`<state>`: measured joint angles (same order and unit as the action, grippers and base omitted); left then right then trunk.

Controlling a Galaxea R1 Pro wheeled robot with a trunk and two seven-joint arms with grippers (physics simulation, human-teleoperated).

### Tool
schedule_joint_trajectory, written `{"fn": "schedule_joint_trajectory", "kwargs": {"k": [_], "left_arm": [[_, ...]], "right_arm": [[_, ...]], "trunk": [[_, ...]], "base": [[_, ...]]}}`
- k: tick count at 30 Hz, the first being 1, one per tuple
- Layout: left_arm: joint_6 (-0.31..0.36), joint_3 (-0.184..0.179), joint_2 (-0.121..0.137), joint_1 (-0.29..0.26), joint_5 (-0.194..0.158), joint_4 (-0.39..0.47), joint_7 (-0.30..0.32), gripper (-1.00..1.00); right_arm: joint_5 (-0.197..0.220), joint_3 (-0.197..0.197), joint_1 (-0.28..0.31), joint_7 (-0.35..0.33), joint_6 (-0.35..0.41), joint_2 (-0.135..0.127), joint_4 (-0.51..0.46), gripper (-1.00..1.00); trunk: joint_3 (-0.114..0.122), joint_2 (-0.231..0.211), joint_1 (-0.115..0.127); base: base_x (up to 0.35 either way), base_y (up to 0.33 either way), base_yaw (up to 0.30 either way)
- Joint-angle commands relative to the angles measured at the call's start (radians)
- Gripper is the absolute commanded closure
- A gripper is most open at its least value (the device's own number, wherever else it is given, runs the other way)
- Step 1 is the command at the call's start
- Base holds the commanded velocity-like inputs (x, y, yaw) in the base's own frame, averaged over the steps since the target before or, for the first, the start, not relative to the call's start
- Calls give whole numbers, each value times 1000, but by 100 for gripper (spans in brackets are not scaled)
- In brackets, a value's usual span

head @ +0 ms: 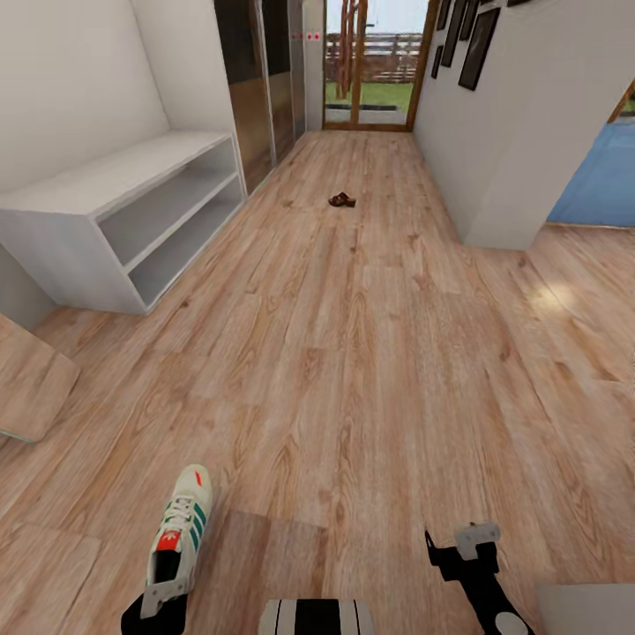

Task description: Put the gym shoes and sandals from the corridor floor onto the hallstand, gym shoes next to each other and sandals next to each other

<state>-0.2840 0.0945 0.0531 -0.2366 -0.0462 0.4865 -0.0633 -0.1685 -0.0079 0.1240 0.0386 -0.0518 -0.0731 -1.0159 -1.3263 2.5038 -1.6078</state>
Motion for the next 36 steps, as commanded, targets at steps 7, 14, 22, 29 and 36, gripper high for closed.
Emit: {"fn": "schedule_joint_trajectory", "kwargs": {"k": [7, 14, 22, 29, 36], "left_arm": [[-95, -4, -1, 42, -1, -9, -4, 100], [-103, -5, -4, 58, -1, -11, -4, 100], [-107, -6, -10, 59, -1, -12, -4, 100], [-107, -5, -10, 59, -3, -14, -4, 100], [-107, -4, -12, 59, -1, -14, -4, 100]], "right_arm": [[-7, -89, -16, 2, -278, 3, 323, -100], [-6, -107, -17, 1, -303, 18, 384, -100], [-6, -108, -17, 0, -304, 21, 391, -100], [-6, -109, -17, 0, -305, 21, 392, -100], [-6, -110, -17, 1, -304, 21, 392, -100]], "trunk": [[37, -1, 3], [75, -3, 6], [114, -39, 27], [144, -88, 54], [166, -137, 81]], "base": [[0, 0, -116], [0, 0, -116], [0, 0, -111], [0, 0, -40], [0, 0, -2]]}}
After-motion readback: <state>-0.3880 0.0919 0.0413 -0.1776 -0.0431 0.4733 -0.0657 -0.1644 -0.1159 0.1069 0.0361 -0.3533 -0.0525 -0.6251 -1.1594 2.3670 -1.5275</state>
